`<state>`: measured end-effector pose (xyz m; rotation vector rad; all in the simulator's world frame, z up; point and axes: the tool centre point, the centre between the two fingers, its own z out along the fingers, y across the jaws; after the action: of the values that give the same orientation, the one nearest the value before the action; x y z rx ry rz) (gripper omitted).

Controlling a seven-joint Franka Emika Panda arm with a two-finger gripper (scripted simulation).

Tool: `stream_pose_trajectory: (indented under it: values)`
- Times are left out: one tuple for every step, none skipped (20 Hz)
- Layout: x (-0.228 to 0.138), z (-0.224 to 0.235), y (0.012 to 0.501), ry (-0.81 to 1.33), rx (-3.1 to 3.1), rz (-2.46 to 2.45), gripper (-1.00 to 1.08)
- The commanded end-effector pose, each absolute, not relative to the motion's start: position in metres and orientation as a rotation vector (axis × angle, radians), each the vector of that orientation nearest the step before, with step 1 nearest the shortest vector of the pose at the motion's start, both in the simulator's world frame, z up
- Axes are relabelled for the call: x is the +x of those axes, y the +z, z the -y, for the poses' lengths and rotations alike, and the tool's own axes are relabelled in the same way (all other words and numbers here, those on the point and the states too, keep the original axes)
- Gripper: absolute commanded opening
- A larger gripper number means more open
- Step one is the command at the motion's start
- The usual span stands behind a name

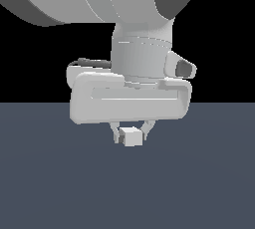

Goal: Plug the charger into the wall socket.

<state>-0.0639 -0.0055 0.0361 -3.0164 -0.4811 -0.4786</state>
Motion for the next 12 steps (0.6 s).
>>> stream_pose_trajectory:
  values:
    - [-0.06, -0.004, 0.042, -0.483, -3.028, 0.431, -1.0]
    - [-0.059, -0.008, 0.044, -0.484, -3.032, 0.412, -1.0]
    - [-0.057, -0.012, 0.047, -0.485, -3.036, 0.393, -1.0]
    - [-0.056, -0.015, 0.049, -0.486, -3.04, 0.375, -1.0]
    - [-0.054, -0.019, 0.051, -0.487, -3.044, 0.356, -1.0]
    - [-0.053, -0.022, 0.053, -0.488, -3.047, 0.339, -1.0]
    - [-0.051, -0.025, 0.055, -0.489, -3.051, 0.321, -1.0]
    - [-0.05, -0.028, 0.057, -0.49, -3.054, 0.303, -1.0]
    - [-0.048, -0.032, 0.059, -0.491, -3.058, 0.286, -1.0]
    - [-0.047, -0.035, 0.061, -0.491, -3.061, 0.268, -1.0]
    - [-0.045, -0.038, 0.063, -0.492, -3.064, 0.251, -1.0]
    - [-0.043, -0.041, 0.065, -0.492, -3.067, 0.234, -1.0]
